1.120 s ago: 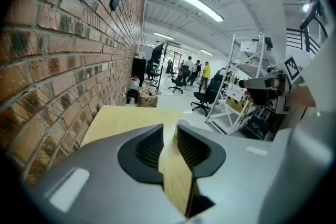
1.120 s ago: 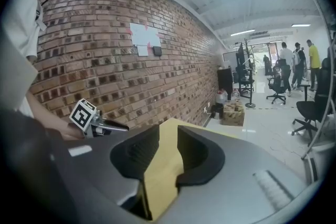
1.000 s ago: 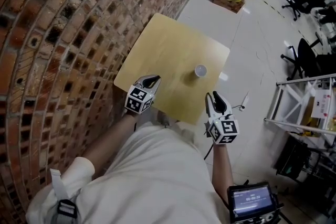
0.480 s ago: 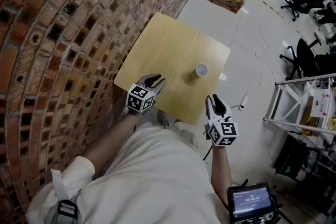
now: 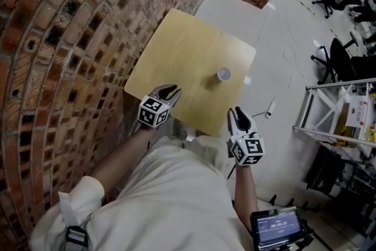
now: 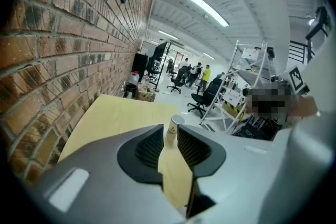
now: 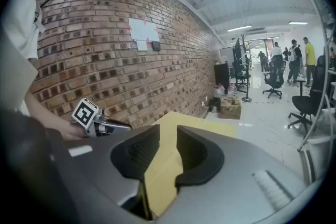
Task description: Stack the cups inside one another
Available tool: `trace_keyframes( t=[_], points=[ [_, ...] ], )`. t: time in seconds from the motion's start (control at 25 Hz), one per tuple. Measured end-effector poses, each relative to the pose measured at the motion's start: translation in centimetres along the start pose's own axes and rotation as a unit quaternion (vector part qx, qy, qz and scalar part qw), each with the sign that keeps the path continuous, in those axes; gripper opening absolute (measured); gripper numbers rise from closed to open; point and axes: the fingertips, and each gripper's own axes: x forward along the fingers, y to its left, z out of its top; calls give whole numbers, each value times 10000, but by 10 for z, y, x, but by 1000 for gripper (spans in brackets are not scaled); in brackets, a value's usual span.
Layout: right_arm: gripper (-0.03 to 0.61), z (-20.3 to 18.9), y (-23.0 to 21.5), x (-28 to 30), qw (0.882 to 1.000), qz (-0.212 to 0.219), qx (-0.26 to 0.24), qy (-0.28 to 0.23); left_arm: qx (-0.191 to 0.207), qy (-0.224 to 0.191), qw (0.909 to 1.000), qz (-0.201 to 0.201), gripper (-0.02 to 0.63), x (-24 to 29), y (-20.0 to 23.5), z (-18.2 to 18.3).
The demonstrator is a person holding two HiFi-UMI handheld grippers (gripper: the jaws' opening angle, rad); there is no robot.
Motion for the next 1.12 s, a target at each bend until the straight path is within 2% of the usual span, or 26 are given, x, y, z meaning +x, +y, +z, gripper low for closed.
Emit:
trace_keyframes(
  t=[0.24,0.4,0.6,0.8,1.04,1.12],
  points=[
    [97,-11,-7,-6,9999,110,68,25,57,91,9999,18,100,2,-12,-8],
    [97,-13,-12,-15,9997,216,42,-40,324,159,9993,88,97,-1,-27,-10],
    [91,-6,-21,-53,9982,292,182,-492,579,252,9976,283,94,-9,-55,-21],
    [83,-7,-33,-121,9958,383,174,-814,644,244,9964,497,89,-21,-111,-39],
    [84,-22,-49,-219,9918,606,179,-1115,465,-144,9963,711,86,-49,-212,-63],
    [84,-28,-49,-249,9899,688,332,-1196,385,-289,9957,789,84,-64,-243,-72]
  ],
)
